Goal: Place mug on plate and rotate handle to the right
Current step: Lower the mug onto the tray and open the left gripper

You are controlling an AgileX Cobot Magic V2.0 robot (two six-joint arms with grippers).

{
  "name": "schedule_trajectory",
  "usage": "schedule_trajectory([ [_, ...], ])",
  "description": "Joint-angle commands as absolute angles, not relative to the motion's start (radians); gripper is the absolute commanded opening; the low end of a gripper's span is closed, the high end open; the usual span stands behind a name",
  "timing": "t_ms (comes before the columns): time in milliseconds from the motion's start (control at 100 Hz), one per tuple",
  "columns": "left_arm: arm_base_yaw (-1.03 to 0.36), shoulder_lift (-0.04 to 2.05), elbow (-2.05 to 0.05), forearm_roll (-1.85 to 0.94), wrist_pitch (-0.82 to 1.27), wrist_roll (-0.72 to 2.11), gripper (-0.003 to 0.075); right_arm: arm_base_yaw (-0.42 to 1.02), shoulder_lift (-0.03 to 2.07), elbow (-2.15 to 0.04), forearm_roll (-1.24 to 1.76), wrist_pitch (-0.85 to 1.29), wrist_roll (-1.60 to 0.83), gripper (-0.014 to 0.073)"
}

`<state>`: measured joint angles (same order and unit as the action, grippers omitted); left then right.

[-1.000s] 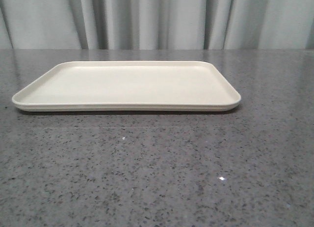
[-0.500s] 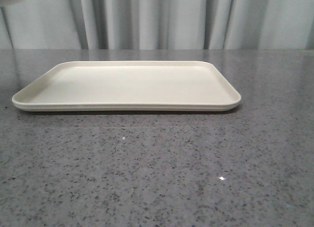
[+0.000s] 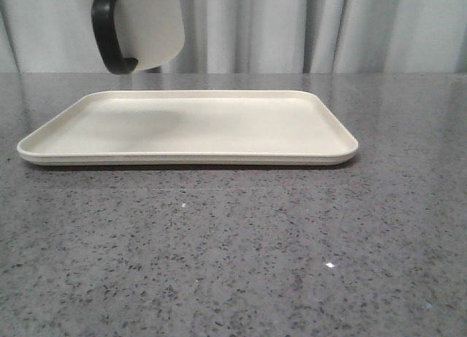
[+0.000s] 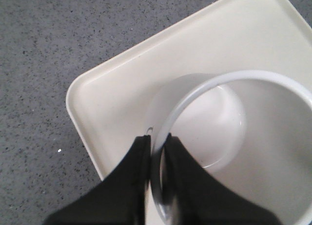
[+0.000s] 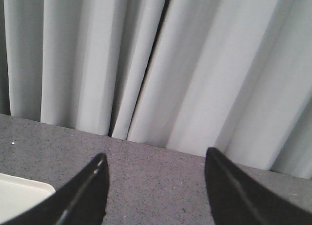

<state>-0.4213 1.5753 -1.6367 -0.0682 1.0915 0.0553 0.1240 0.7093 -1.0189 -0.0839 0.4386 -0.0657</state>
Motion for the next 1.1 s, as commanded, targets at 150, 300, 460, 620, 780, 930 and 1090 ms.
schedule_trajectory([
  [150, -0.449, 1.599, -1.676, -0.122, 0.98, 0.044, -0.002, 0.125, 0.715, -1.049, -0.1, 0.369, -0.072, 0.0438],
  [300, -0.473, 1.639, -1.678, -0.122, 0.967, 0.044, -0.002, 0.125, 0.715, -1.049, -0.1, 0.373, -0.072, 0.0438],
  [460, -0.493, 1.668, -1.678, -0.124, 0.962, 0.044, -0.002, 0.125, 0.715, -1.049, -0.1, 0.375, -0.072, 0.0438],
  [620, -0.497, 1.696, -1.678, -0.143, 0.962, 0.044, -0.002, 0.125, 0.715, -1.049, -0.1, 0.379, -0.072, 0.0438],
  [780, -0.497, 1.711, -1.678, -0.168, 0.964, 0.044, -0.002, 0.125, 0.715, -1.049, -0.1, 0.385, -0.072, 0.0438],
  [930, -0.497, 1.714, -1.678, -0.168, 0.964, 0.044, -0.002, 0.125, 0.715, -1.049, -0.1, 0.389, -0.072, 0.0438],
  [1090, -0.497, 1.714, -1.678, -0.168, 0.964, 0.044, -0.002, 0.125, 0.715, -1.049, -0.1, 0.389, -0.072, 0.0438],
])
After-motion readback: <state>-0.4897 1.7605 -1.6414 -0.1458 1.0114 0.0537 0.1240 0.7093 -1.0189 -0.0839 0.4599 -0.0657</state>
